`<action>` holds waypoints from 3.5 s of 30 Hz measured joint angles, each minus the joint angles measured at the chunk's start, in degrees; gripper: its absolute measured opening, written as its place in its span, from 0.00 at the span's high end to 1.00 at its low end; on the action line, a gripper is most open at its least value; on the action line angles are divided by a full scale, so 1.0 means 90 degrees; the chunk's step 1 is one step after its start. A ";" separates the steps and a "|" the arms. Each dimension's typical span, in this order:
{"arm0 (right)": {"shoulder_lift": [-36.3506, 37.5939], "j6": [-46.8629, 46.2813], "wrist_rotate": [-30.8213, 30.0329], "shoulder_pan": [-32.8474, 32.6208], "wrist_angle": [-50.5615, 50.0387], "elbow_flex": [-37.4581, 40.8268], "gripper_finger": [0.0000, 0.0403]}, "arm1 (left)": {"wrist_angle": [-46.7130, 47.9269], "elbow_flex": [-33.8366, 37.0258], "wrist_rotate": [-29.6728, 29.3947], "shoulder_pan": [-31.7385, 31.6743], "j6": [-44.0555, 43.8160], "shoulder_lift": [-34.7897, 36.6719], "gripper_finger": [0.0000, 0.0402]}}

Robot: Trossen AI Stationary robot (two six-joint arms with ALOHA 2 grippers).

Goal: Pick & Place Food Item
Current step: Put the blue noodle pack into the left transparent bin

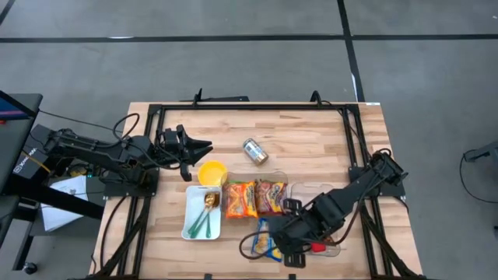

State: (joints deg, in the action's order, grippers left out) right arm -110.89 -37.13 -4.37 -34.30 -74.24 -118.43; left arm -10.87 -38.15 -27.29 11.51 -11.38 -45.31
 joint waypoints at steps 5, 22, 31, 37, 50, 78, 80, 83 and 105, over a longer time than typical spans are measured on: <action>0.0001 0.0291 -0.0179 0.0003 -0.0282 0.0000 0.56 | 0.0000 0.0000 0.0014 0.0002 0.0000 -0.0001 0.81; 0.0000 0.0357 -0.0285 0.0092 0.0326 0.0624 0.56 | -0.0002 0.0000 -0.0022 -0.0002 0.0102 -0.0010 0.81; 0.0002 0.0574 -0.0175 0.0114 0.0576 0.0704 0.56 | 0.0046 0.0000 -0.0018 -0.0002 0.0119 -0.0010 0.81; 0.0002 0.0855 -0.0254 0.0111 0.0738 0.0704 0.56 | 0.0246 0.0000 -0.0015 -0.0002 0.0119 -0.0013 0.81; -0.0382 0.1184 -0.0311 0.0147 0.0844 0.0695 0.56 | 0.0352 0.0000 -0.0012 -0.0002 0.0115 -0.0013 0.81; -0.0466 0.1127 0.0173 0.0075 0.2579 0.2013 0.56 | 0.0352 0.0000 -0.0008 0.0017 0.0046 -0.0013 0.81; -0.0466 0.1159 0.0173 0.0077 0.2700 0.2011 0.56 | 0.0352 0.0000 -0.0008 0.0017 0.0046 -0.0013 0.81; -0.0466 0.1160 0.0114 0.0110 0.2654 0.2013 0.56 | 0.0352 0.0000 -0.0008 0.0017 0.0044 -0.0013 0.81; -0.0529 0.0387 0.0101 0.0223 0.3503 0.2987 0.56 | 0.0350 0.0000 -0.0008 0.0017 0.0044 -0.0013 0.81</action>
State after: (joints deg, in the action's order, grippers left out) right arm -115.66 -33.65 -3.46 -32.29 -42.72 -91.55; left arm -7.73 -38.15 -27.35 11.66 -10.98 -45.43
